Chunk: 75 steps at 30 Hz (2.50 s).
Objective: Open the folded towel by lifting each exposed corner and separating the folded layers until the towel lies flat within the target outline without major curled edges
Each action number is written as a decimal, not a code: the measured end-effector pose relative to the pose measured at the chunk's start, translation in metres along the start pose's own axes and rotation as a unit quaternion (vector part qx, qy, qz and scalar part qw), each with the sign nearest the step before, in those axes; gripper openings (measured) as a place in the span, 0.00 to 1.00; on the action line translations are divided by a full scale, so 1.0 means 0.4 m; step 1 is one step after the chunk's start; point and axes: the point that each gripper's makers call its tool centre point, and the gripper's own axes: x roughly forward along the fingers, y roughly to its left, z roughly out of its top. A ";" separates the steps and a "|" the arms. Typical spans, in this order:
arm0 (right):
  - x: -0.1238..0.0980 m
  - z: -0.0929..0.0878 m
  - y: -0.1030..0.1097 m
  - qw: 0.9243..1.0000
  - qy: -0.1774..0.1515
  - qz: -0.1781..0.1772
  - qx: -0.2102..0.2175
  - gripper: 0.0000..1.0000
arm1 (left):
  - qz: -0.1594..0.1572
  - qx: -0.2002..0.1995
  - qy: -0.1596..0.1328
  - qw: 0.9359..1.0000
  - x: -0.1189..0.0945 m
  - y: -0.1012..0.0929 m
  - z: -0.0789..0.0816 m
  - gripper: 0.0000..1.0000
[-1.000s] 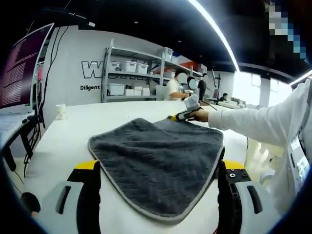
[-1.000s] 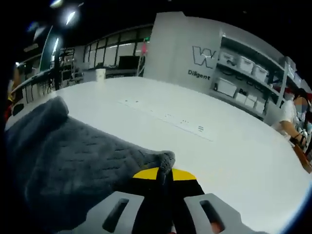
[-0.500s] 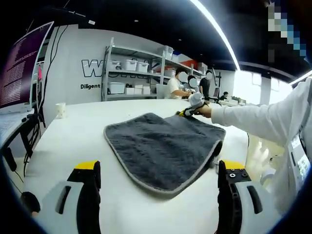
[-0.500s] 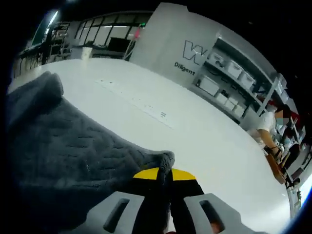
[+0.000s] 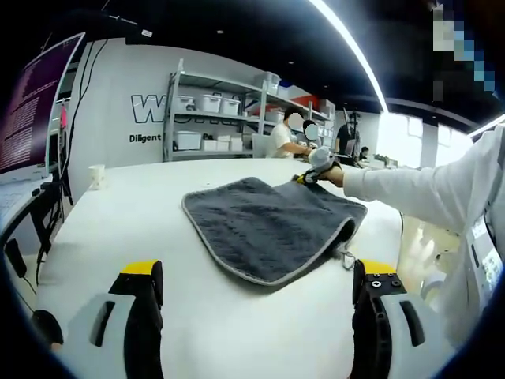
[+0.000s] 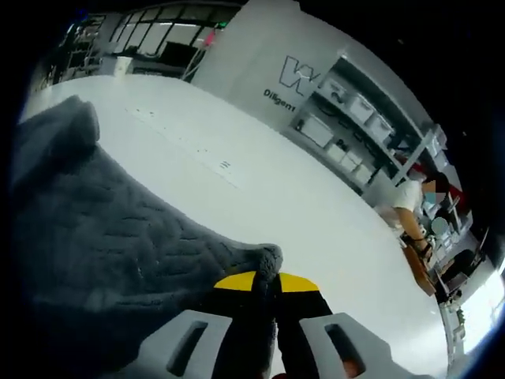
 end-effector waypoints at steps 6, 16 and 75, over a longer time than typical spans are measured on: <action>-0.003 -0.013 -0.006 0.999 0.013 -0.006 0.033 0.26 | 0.000 0.002 -0.003 1.000 -0.006 -0.006 0.006 0.99; -0.063 -0.015 -0.048 0.986 -0.038 0.010 0.162 0.55 | -0.002 0.010 -0.009 1.000 -0.015 -0.021 0.021 0.99; -0.813 -0.117 0.248 0.949 -0.170 0.183 0.193 0.99 | 0.018 0.026 0.018 0.999 0.134 -0.134 -0.006 0.99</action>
